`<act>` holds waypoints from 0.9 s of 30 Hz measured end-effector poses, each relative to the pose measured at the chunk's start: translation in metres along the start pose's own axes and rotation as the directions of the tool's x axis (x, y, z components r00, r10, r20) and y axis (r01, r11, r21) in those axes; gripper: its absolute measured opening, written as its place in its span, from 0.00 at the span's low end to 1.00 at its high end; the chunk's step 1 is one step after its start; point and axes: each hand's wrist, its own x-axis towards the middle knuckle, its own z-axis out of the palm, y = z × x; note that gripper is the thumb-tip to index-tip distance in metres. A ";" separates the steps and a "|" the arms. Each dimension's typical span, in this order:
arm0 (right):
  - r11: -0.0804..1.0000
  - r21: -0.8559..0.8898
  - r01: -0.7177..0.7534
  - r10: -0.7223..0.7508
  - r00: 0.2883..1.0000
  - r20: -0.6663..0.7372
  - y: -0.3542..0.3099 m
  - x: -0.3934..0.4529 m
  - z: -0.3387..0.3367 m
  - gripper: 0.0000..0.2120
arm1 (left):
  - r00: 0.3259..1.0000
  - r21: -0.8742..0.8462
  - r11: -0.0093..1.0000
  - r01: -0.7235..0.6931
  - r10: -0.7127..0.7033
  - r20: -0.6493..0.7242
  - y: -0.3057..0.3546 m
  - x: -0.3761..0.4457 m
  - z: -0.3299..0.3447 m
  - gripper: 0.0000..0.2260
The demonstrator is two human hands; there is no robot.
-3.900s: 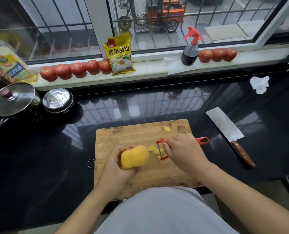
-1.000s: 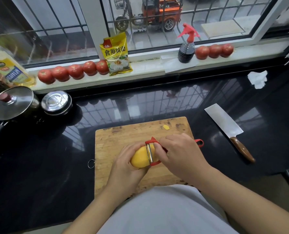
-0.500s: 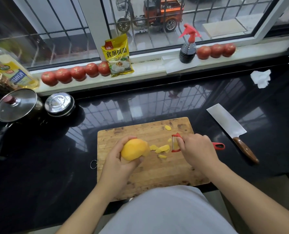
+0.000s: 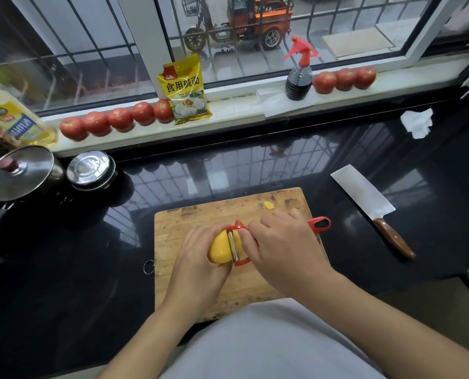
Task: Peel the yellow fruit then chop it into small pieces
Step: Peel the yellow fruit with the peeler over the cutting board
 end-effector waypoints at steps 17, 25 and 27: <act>0.952 -0.189 -0.242 0.275 0.946 0.170 0.078 -0.013 0.067 0.22 | 0.941 -0.413 0.846 0.337 -0.316 0.119 -0.005 -0.004 -0.007 0.25; 0.982 -0.017 -0.187 0.186 0.957 0.222 0.061 -0.009 0.051 0.26 | 0.941 -0.348 0.875 0.337 -0.304 0.147 -0.010 -0.005 -0.004 0.23; 0.993 0.057 -0.101 0.095 0.991 0.094 0.042 -0.006 0.032 0.24 | 0.953 -0.311 0.901 0.302 -0.278 0.120 -0.012 -0.005 -0.002 0.23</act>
